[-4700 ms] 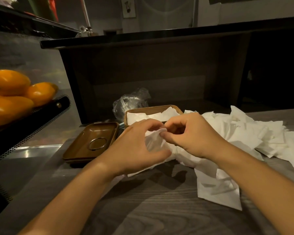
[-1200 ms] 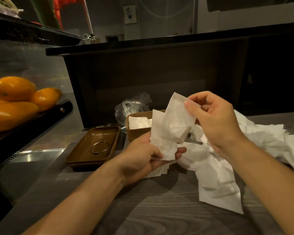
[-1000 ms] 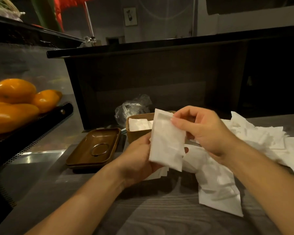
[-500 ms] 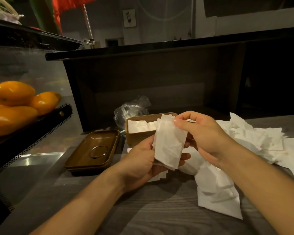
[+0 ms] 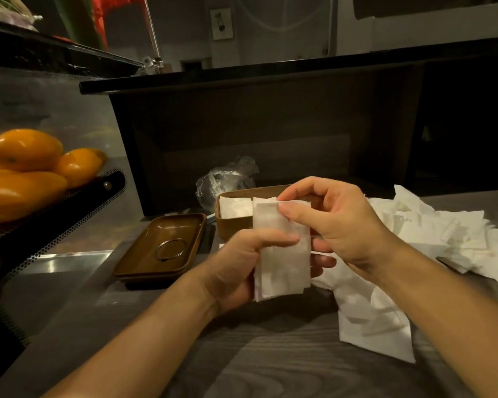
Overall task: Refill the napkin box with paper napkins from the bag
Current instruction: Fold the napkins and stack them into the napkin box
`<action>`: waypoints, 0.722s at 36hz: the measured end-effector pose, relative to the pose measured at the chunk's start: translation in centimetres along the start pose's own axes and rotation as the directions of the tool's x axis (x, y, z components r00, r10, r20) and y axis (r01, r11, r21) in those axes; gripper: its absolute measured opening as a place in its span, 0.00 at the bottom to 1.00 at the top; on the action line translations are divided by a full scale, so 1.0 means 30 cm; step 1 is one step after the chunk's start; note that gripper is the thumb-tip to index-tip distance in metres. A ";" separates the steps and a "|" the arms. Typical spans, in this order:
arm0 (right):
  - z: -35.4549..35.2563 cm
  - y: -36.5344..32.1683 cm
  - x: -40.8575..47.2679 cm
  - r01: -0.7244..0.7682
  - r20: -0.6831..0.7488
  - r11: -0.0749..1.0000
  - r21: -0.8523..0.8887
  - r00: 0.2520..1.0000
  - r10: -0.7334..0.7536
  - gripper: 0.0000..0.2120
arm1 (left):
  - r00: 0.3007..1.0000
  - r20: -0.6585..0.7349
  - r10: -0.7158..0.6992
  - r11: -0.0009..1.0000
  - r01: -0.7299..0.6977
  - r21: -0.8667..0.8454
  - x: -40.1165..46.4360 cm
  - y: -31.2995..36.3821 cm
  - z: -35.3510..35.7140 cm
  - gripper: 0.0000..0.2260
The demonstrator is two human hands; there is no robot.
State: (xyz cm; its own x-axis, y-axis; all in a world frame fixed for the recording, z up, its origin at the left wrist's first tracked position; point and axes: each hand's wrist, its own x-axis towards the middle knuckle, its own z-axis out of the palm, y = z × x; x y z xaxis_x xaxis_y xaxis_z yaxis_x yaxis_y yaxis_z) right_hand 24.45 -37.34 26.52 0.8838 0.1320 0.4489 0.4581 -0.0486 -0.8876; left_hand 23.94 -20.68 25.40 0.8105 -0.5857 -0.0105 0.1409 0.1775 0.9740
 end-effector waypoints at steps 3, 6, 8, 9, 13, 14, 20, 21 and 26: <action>0.004 0.005 -0.003 0.022 0.021 0.998 -0.057 1.000 -0.021 0.04 | 0.999 -0.031 -0.026 0.997 0.028 0.076 -0.003 0.007 -0.008 0.18; 0.001 0.029 0.009 0.026 -0.021 0.996 -0.085 0.999 -0.028 0.08 | 0.986 -0.167 0.014 0.999 -0.005 0.053 0.000 0.019 -0.011 0.12; -0.009 0.058 0.020 0.022 -0.060 0.980 -0.199 0.998 -0.035 0.07 | 0.949 -0.306 0.079 0.997 -0.074 0.029 0.010 0.034 -0.035 0.13; -0.016 0.071 0.020 0.029 -0.043 0.949 -0.312 0.998 -0.045 0.06 | 0.930 -0.349 0.115 0.993 -0.121 0.004 0.012 0.045 -0.049 0.16; -0.018 0.102 0.009 0.137 0.235 0.685 -0.715 0.971 0.051 0.05 | 0.857 -0.483 0.178 0.974 -0.224 -0.038 0.013 0.057 -0.097 0.21; -0.010 0.101 0.006 0.152 0.274 0.650 -0.745 0.958 0.089 0.06 | 0.840 -0.513 0.174 0.973 -0.228 -0.045 0.014 0.053 -0.106 0.21; 0.018 0.091 -0.006 0.206 0.343 0.578 -0.789 0.929 0.136 0.24 | 0.870 -0.485 0.088 0.968 -0.190 -0.166 0.024 0.044 -0.134 0.15; 0.021 0.094 -0.008 0.244 0.364 0.559 -0.792 0.924 0.113 0.27 | 0.868 -0.491 0.074 0.969 -0.179 -0.171 0.028 0.043 -0.141 0.15; 0.030 0.095 -0.022 0.390 0.471 0.466 -0.794 0.880 0.065 0.24 | 0.855 -0.515 0.061 0.981 -0.146 -0.127 0.028 0.033 -0.133 0.14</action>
State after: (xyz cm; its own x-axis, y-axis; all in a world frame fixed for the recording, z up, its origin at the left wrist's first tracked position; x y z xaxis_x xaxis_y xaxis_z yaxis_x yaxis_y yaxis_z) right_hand 25.09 -36.66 23.59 0.7627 0.5789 0.2886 0.6341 -0.7572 -0.1568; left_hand 27.03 -17.86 25.45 0.9944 -0.0827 -0.0663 0.0919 0.3604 0.9283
